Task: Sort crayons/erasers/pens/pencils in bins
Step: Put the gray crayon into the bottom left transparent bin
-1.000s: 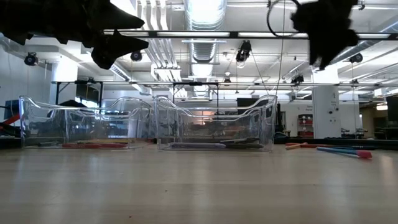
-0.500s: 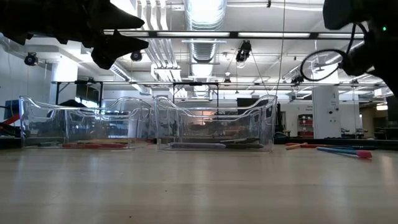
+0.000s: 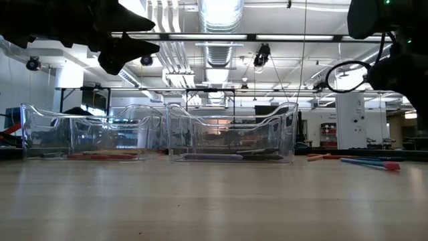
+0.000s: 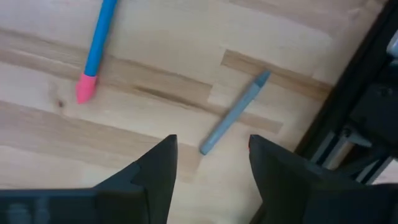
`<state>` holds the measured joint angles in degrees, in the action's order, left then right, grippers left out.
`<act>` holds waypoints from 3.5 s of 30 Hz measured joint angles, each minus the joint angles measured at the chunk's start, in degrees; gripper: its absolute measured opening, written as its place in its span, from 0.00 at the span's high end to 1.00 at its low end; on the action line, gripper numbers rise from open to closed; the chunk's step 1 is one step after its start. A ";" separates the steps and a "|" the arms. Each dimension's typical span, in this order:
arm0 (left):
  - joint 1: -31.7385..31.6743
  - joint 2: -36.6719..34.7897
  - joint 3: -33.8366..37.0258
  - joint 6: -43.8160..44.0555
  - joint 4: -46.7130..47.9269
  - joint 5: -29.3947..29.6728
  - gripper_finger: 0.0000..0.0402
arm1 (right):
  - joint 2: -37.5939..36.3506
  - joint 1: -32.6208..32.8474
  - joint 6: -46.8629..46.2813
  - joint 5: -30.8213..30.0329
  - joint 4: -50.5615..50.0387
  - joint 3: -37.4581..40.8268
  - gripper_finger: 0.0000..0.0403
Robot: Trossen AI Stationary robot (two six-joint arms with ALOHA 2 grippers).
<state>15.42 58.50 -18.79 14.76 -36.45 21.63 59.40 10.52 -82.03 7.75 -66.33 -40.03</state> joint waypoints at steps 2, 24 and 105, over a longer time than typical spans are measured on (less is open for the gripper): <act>0.02 0.00 0.00 0.00 0.00 -0.02 0.39 | 0.18 0.00 -0.35 1.54 -0.38 0.14 0.54; -0.02 0.00 0.00 0.02 -0.07 0.00 0.39 | 26.91 -0.42 25.27 16.02 -2.55 -2.79 0.73; -0.02 -0.02 0.04 1.07 1.49 0.02 0.39 | 33.98 1.44 64.89 -7.06 3.36 -7.72 0.53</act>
<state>15.40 58.48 -18.74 15.84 -34.96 21.65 93.38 11.97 -17.14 0.69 -62.96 -47.75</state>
